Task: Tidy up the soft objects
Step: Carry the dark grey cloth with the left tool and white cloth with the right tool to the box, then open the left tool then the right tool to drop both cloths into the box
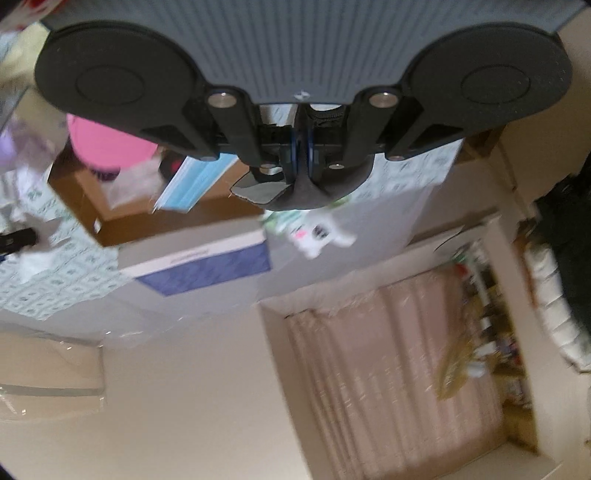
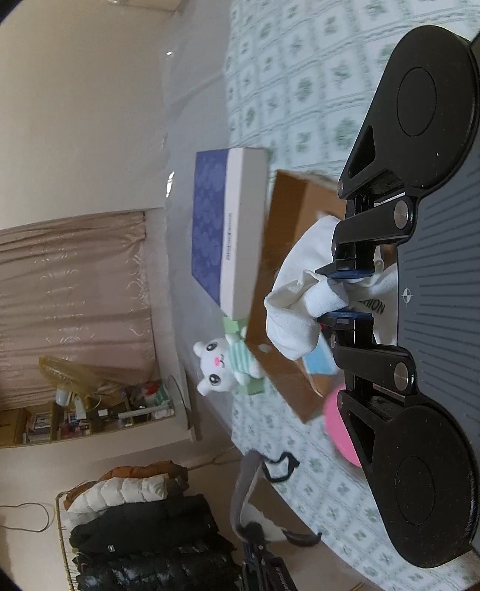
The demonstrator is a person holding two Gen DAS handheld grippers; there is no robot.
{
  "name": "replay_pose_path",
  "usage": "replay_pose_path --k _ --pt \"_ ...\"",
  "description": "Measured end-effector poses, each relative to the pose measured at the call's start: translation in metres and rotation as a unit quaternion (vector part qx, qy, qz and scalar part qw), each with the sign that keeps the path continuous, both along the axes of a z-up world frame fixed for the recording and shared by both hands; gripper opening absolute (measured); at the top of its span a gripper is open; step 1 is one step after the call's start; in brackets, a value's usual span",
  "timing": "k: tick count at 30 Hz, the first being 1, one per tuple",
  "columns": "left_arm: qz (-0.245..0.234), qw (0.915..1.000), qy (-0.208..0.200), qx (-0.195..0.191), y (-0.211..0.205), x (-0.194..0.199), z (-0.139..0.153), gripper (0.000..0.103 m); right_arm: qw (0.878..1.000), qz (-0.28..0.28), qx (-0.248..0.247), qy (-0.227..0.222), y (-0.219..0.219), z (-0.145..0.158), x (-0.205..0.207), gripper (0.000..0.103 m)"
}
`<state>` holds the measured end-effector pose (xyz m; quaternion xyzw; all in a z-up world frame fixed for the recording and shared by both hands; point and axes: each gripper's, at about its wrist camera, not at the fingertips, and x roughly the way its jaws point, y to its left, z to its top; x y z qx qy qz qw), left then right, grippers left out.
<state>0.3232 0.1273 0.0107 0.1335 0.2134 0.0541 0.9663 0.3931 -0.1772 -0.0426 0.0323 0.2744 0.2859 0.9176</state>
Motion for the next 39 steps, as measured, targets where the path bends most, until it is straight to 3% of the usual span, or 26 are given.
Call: replay_pose_path --k 9,15,17,20,22,35,36,37,39 --pt "-0.081 0.9967 -0.001 -0.001 -0.036 0.091 -0.014 0.006 1.000 -0.010 -0.023 -0.008 0.014 -0.014 0.066 0.017" --pt "-0.131 0.9913 0.002 -0.016 -0.054 0.133 -0.033 0.007 0.999 -0.025 -0.037 -0.005 0.009 -0.025 0.087 0.017" --pt "-0.149 0.9885 0.007 -0.022 -0.058 0.143 -0.041 0.013 0.999 -0.029 -0.040 -0.003 0.007 -0.029 0.090 0.017" --pt "-0.153 0.9876 0.022 -0.026 -0.060 0.157 -0.056 0.026 0.998 -0.032 -0.047 0.001 0.006 -0.033 0.092 0.017" --pt "-0.143 0.9888 0.033 -0.026 -0.058 0.164 -0.065 0.028 0.998 -0.032 -0.050 0.004 0.005 -0.036 0.093 0.017" --pt "-0.069 0.9911 0.085 -0.076 -0.003 0.147 -0.076 0.028 0.998 -0.030 -0.056 -0.002 0.024 -0.033 0.108 0.017" --pt "-0.064 0.9911 0.088 -0.076 -0.001 0.146 -0.076 0.028 0.998 -0.033 -0.058 -0.003 0.027 -0.032 0.111 0.018" --pt "-0.057 0.9911 0.091 -0.078 0.001 0.144 -0.076 0.028 0.998 -0.037 -0.059 -0.004 0.030 -0.032 0.114 0.026" --pt "-0.050 0.9903 0.097 -0.086 0.006 0.141 -0.075 0.029 0.997 -0.042 -0.059 -0.016 0.032 -0.031 0.117 0.049"
